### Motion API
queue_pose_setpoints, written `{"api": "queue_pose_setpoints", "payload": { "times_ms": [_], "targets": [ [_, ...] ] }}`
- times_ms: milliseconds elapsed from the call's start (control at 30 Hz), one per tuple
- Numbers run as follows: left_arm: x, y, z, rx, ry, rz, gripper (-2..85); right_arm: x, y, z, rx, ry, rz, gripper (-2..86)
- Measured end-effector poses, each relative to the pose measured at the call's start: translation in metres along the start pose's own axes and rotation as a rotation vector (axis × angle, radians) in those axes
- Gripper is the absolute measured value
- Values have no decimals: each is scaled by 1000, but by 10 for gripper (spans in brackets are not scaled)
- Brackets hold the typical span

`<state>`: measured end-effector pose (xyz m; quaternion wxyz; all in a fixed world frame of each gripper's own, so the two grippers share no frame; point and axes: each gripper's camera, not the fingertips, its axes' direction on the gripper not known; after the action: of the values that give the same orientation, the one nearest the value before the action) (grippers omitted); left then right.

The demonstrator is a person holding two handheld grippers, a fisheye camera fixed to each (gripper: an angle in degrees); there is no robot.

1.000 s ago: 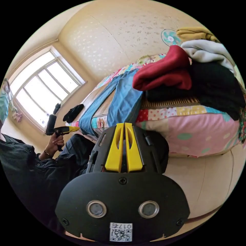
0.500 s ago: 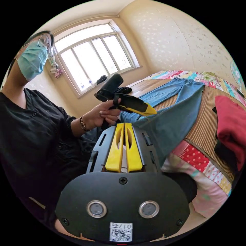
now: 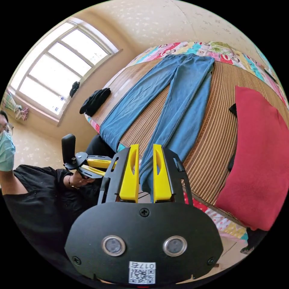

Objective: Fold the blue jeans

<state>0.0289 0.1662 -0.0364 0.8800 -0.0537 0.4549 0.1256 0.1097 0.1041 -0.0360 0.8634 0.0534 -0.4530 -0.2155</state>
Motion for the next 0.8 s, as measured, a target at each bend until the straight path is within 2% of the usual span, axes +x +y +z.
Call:
{"api": "queue_pose_setpoints", "payload": {
  "times_ms": [167, 267, 400, 533, 667, 800],
  "targets": [
    [-1, 10, 15, 39, -77, 59, 101, 15, 53, 58, 67, 37, 121, 89],
    [2, 4, 31, 41, -93, 121, 105, 31, 88, 64, 134, 28, 181, 90],
    [7, -4, 65, -67, -101, 150, 107, 64, 120, 65, 137, -1, 234, 90],
    [15, 2, 69, -39, -202, 142, 68, 88, 143, 70, 138, 8, 254, 90],
    [15, 8, 58, -50, -129, 111, 14, 114, 159, 83, 145, -5, 266, 90],
    [16, 19, 12, 61, 9, 45, 0, 141, 148, 85, 172, -18, 252, 101]
  ]
}}
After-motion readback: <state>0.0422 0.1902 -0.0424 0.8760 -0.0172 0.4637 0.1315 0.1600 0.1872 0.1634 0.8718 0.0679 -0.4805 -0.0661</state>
